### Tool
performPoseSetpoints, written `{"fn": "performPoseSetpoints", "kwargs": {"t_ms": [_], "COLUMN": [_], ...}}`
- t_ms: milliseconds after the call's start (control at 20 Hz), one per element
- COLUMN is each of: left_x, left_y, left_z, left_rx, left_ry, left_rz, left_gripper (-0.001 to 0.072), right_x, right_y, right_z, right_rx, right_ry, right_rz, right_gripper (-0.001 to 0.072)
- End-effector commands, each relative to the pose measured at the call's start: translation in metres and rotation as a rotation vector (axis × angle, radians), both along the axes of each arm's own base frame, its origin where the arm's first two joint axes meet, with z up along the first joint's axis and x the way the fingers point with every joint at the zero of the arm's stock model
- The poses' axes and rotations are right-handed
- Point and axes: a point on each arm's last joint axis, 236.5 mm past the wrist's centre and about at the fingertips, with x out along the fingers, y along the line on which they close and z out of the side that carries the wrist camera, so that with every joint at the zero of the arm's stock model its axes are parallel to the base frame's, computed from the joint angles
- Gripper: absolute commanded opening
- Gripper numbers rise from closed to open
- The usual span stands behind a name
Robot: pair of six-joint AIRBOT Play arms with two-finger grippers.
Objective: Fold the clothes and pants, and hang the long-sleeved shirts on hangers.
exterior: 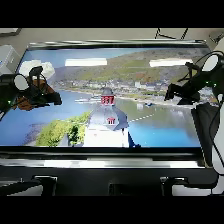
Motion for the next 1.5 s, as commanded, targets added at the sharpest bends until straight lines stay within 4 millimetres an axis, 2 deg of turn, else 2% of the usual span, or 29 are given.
{"fn": "performPoseSetpoints", "kwargs": {"t_ms": [0,650,700,850,950,1000,1100,1150,1200,1250,1300,1350,1450], "left_x": [0.0,0.001,0.004,0.024,0.036,0.05,0.095,0.117,0.133,0.142,0.141,0.132,0.097], "left_y": [0.0,0.0,-0.001,-0.003,-0.016,-0.023,-0.025,-0.014,0.007,0.045,0.088,0.123,0.177], "left_z": [0.0,0.0,0.001,0.008,0.014,0.022,0.048,0.066,0.078,0.077,0.067,0.053,0.02], "left_rx": [0.0,-0.001,-0.003,-0.02,-0.099,-0.145,-0.223,-0.273,-0.339,-0.391,-0.454,-0.504,-0.505], "left_ry": [0.001,-0.003,-0.015,-0.104,-0.152,-0.21,-0.413,-0.522,-0.582,-0.588,-0.55,-0.492,-0.347], "left_rz": [-0.001,0.0,0.0,0.024,0.08,0.105,0.192,0.285,0.422,0.586,0.763,0.883,0.955], "left_gripper": [0.0709,0.0709,0.0709,0.0709,0.0708,0.0707,0.0708,0.0709,0.071,0.0711,0.0711,0.0711,0.0711], "right_x": [0.0,0.0,0.005,0.02,0.034,0.039,0.045,0.048,0.05,0.051,0.053,0.054,0.057], "right_y": [0.0,0.001,0.001,0.0,-0.003,-0.003,-0.003,-0.006,-0.011,-0.015,-0.018,-0.019,-0.019], "right_z": [0.0,0.0,0.0,0.003,0.005,0.006,0.008,0.009,0.009,0.008,0.008,0.009,0.01], "right_rx": [0.0,0.0,0.002,0.0,-0.01,-0.01,-0.01,-0.02,-0.04,-0.057,-0.07,-0.074,-0.074], "right_ry": [0.0,0.0,-0.021,-0.083,-0.14,-0.163,-0.19,-0.202,-0.212,-0.216,-0.223,-0.23,-0.24], "right_rz": [0.001,0.001,-0.003,-0.015,-0.026,-0.032,-0.036,-0.039,-0.041,-0.043,-0.044,-0.044,-0.046], "right_gripper": [0.0693,0.0693,0.0691,0.0692,0.0692,0.0691,0.0691,0.0692,0.0692,0.0697,0.0693,0.0693,0.0694]}}
